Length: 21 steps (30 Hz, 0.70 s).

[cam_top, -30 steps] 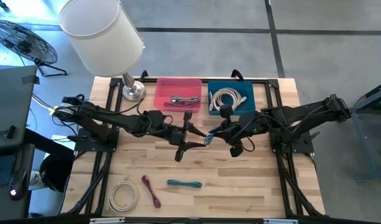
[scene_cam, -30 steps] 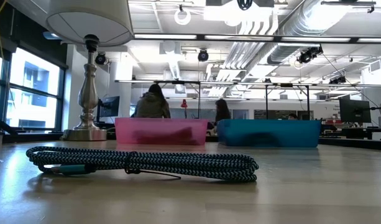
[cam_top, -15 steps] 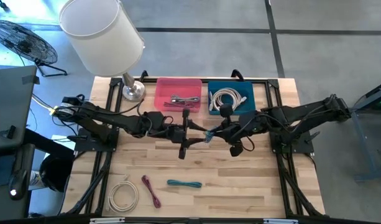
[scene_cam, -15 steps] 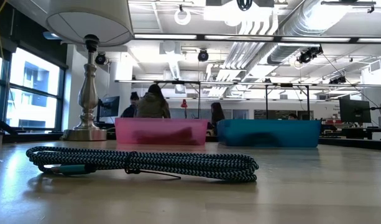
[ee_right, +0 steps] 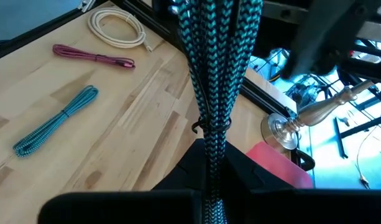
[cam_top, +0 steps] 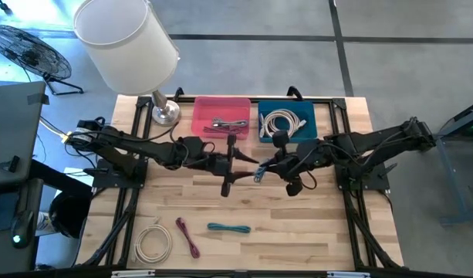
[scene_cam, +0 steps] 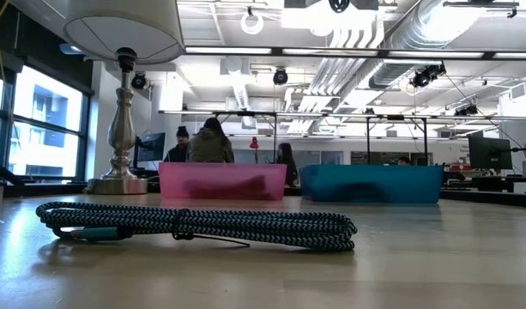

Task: Pick & Place USB Port
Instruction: Put the top black and blue charger cable into the red bin

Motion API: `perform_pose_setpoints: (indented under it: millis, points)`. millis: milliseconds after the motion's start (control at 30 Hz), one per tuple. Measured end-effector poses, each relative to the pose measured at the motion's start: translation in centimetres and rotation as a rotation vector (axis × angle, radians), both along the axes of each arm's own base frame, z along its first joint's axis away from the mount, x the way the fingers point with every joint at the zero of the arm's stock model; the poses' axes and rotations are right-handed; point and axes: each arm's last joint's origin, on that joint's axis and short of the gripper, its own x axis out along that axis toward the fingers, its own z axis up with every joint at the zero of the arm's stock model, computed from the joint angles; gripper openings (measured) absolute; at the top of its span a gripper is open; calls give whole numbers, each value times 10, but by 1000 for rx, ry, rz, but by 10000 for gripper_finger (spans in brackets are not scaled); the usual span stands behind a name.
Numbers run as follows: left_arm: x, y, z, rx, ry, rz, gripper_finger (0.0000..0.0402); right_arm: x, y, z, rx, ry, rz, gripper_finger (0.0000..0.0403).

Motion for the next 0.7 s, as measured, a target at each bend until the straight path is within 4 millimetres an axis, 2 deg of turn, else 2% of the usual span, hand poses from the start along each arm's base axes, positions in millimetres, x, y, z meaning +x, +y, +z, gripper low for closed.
perform_pose_setpoints:
  millis: [433,700]
  points:
    - [6,-2,-5,-19,-8,-52,147,1,0,-1,-2,0,-3,13]
    - [12,8,-9,-53,-14,-34,146,12,2,-12,-17,45,-11,13]
